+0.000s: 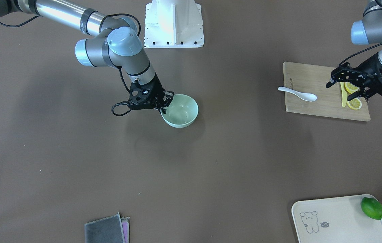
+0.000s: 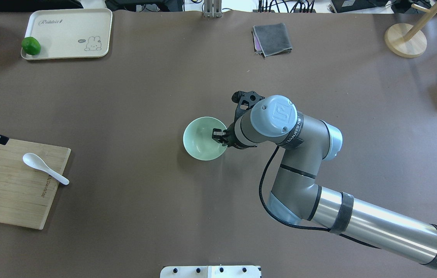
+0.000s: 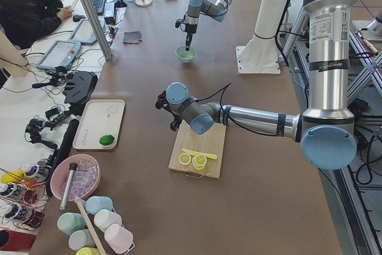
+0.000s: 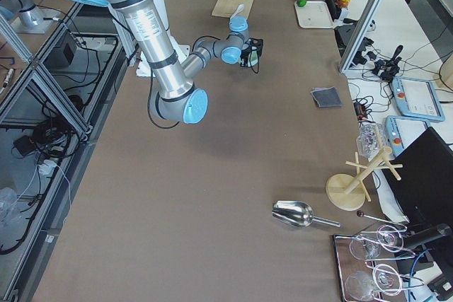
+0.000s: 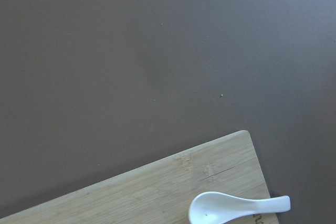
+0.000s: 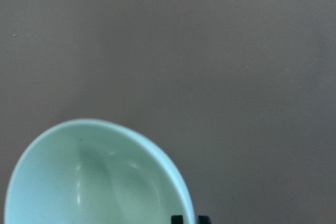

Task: Place spoon in bowl
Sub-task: 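Grasp the pale green bowl rim with the right gripper, carry it to center, then release the bowl and lift the right gripper while the left gripper reaches the spoon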

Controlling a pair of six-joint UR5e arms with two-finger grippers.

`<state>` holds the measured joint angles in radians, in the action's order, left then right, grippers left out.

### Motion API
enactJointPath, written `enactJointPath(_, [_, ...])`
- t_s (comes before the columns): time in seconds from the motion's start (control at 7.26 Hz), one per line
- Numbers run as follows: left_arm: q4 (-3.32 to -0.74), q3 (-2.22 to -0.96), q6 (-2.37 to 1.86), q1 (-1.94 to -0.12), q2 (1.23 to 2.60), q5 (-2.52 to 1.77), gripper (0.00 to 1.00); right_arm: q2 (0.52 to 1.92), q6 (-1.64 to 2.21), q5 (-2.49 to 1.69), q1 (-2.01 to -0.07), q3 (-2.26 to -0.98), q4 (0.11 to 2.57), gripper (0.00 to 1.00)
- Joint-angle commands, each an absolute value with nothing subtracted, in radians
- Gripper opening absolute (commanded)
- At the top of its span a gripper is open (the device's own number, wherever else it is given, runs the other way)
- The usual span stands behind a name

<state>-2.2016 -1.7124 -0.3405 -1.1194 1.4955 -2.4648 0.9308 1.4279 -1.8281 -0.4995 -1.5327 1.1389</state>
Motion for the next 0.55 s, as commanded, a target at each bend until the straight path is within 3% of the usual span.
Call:
enactJointPath(0.0, [-2.241, -1.706, -0.341, -1.102, 1.488, -2.464, 0.97, 0.923, 1.431, -1.848, -0.518, -1.576, 1.153, 1.0])
enactJointPath(0.41, [-2.344, -1.64, -0.341, -1.034, 1.482, -2.386, 0.96, 0.998, 1.428, -1.97, -0.595, -1.758, 1.244, 1.0])
